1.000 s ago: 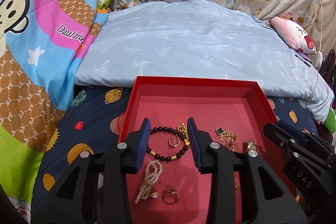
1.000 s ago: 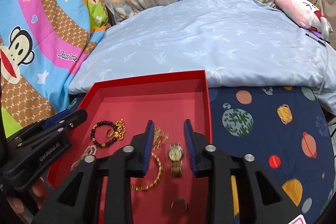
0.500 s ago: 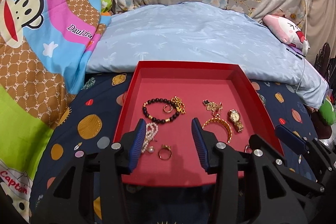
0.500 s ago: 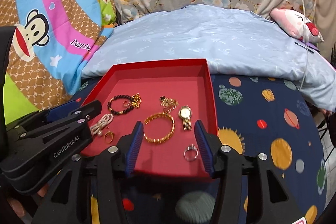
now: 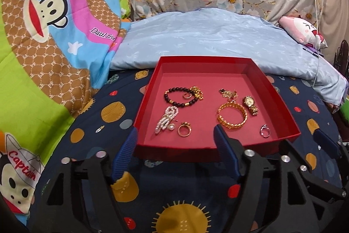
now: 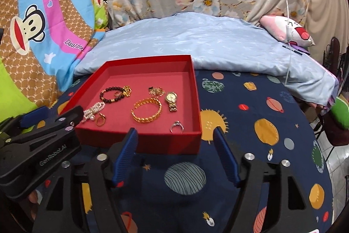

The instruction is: Organize jewelry

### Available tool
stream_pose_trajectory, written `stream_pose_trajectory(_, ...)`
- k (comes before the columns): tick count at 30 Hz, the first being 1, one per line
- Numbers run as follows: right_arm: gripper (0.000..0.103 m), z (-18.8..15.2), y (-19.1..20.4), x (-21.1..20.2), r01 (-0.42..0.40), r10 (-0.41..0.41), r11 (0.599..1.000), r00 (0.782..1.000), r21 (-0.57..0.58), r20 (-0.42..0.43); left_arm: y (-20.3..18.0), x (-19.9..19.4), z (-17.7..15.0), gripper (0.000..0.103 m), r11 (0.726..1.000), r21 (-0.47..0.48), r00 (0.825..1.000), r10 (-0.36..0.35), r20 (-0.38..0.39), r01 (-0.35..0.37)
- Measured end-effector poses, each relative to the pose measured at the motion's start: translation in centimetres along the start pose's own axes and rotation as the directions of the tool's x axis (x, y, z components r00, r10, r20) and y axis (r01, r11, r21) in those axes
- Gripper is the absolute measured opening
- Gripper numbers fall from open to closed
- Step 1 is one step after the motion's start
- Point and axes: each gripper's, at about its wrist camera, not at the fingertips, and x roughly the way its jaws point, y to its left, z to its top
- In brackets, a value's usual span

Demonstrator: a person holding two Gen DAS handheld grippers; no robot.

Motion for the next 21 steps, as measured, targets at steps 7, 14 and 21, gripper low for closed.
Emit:
stream_pose_trajectory(7,0.076,-1.7,-0.4,0.7,0.007,-0.006,1.000,0.999,0.011,-0.040,0.2,0.1,-2.2,0.082,0.999,0.023,0.999,0.045,0.016,-0.045)
stream_pose_trajectory(14,0.078,-1.9,-0.2,1.2,0.030,-0.029,1.000,0.998,0.010,-0.064,0.9,1.5,-3.4,0.085,1.000,-0.020,1.000,0.001,-0.028,-0.001)
stream_pose_trajectory(21,0.085,-1.9,-0.3,1.0,0.024,-0.024,1.000,0.998,0.010,-0.053,1.3,1.1,-3.6,0.085,0.999,-0.050,1.000,-0.001,-0.011,0.000)
